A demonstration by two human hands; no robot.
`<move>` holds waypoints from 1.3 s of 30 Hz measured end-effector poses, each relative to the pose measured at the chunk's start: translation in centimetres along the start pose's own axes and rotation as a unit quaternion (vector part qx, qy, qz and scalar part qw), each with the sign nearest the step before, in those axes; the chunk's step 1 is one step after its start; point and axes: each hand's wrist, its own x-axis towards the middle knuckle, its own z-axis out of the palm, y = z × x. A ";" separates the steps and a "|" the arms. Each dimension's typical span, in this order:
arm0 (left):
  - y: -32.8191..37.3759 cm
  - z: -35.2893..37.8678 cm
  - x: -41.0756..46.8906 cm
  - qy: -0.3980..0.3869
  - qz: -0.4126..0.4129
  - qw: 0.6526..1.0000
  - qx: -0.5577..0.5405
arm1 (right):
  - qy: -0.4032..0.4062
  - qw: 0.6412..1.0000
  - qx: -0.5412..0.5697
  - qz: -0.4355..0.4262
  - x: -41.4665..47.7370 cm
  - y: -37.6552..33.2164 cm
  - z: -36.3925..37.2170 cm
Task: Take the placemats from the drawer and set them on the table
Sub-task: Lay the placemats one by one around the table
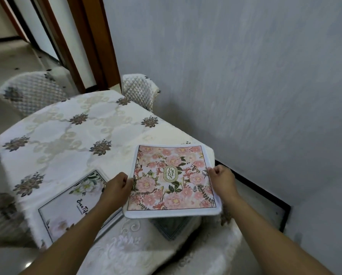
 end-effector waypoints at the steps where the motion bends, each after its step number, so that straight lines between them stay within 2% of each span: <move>1: 0.7 0.5 0.5 -0.001 -0.001 1.000 0.000 | 0.000 1.000 -0.003 -0.004 0.9 -0.1 -0.5; 9: 7.0 5.9 3.6 0.010 -0.044 0.999 -0.030 | -0.038 0.999 -0.017 -0.031 10.8 2.2 -3.2; 17: 15.9 14.2 5.2 0.065 -0.126 0.990 0.009 | -0.143 0.984 -0.027 -0.105 25.5 4.7 -6.7; 22: 20.5 15.5 5.2 0.095 -0.168 0.981 0.008 | -0.202 0.968 -0.047 -0.144 30.9 3.7 -7.8; 31: 21.5 13.7 6.7 0.160 -0.225 0.961 -0.020 | -0.253 0.947 -0.055 -0.188 33.7 -1.1 -5.3; 39: 22.2 15.4 11.7 0.158 -0.226 0.957 -0.093 | -0.224 0.943 -0.075 -0.235 39.0 -3.9 -5.4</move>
